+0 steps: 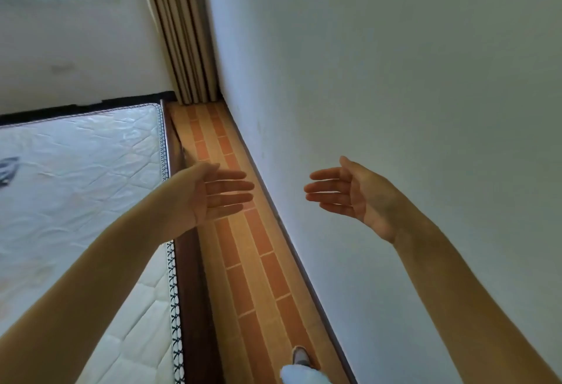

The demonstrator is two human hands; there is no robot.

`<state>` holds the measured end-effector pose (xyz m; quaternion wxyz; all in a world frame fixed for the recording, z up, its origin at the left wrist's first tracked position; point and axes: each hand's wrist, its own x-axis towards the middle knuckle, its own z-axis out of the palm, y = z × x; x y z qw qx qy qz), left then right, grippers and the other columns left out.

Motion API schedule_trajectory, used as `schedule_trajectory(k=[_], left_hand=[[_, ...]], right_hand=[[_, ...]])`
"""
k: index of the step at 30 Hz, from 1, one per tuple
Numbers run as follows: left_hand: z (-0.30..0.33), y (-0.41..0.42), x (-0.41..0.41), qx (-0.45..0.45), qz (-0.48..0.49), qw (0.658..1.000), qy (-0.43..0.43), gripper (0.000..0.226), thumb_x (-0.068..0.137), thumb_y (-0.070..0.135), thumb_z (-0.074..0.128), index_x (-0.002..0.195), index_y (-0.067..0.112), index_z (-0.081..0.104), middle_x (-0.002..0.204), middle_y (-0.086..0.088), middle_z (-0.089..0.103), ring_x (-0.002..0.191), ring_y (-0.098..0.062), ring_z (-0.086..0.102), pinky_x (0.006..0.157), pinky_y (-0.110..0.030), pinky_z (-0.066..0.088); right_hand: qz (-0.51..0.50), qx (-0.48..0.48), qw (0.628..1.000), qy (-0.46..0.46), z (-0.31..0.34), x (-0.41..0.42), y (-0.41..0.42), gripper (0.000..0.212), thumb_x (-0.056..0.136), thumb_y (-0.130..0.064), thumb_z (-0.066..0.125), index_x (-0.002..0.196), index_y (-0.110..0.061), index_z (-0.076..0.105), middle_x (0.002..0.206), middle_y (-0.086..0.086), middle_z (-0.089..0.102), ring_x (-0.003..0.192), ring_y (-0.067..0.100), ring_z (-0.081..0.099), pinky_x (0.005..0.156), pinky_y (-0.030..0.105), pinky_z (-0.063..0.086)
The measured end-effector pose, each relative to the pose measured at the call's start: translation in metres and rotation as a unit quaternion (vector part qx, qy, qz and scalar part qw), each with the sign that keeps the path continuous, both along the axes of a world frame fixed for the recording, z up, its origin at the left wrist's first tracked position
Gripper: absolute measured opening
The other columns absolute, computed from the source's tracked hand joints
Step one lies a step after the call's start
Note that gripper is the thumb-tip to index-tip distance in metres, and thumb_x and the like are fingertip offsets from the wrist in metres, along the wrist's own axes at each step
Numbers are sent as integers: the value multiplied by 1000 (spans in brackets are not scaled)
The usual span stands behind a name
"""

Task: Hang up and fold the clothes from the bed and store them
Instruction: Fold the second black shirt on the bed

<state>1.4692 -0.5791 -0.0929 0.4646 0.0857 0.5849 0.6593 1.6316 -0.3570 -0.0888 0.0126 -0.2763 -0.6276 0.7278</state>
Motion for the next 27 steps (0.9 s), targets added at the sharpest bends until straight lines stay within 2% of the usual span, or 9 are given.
schedule_trajectory(k=[4, 9, 15, 20, 27], left_hand=[[7, 26, -32, 4, 60, 998, 10, 40, 101, 25, 36, 114, 0, 64, 114, -19, 70, 102, -33, 69, 86, -41, 55], [0, 28, -68, -23, 114, 993, -1, 42, 102, 27, 36, 120, 0, 62, 117, -19, 69, 103, -33, 69, 81, -38, 60], [-6, 15, -145, -25, 176, 984, 3, 49, 97, 36, 40, 124, 2, 61, 120, -16, 68, 109, -32, 67, 89, -40, 56], [-11, 16, -231, -25, 182, 983, 23, 52, 90, 41, 44, 123, 5, 62, 121, -14, 68, 110, -31, 66, 94, -41, 52], [-5, 17, -368, -45, 166, 982, 73, 48, 102, 40, 33, 125, 9, 61, 120, -9, 70, 111, -27, 66, 99, -42, 51]], right_hand=[[54, -18, 998, 22, 1, -65, 42, 53, 107, -41, 26, 117, -8, 67, 110, 9, 74, 103, 23, 71, 101, 39, 50], [120, -21, 993, 7, -1, -137, 61, 53, 107, -41, 26, 116, -8, 67, 107, 7, 75, 100, 22, 72, 96, 36, 52], [200, -10, 980, -10, -11, -249, 64, 53, 106, -43, 27, 116, -10, 67, 107, 5, 75, 99, 21, 72, 92, 32, 54], [231, 0, 973, -5, -19, -341, 64, 52, 106, -41, 28, 113, -8, 68, 106, 7, 75, 99, 23, 72, 87, 30, 56], [228, 27, 973, 2, -7, -480, 61, 49, 106, -40, 29, 113, -10, 67, 107, 6, 75, 99, 21, 73, 87, 29, 57]])
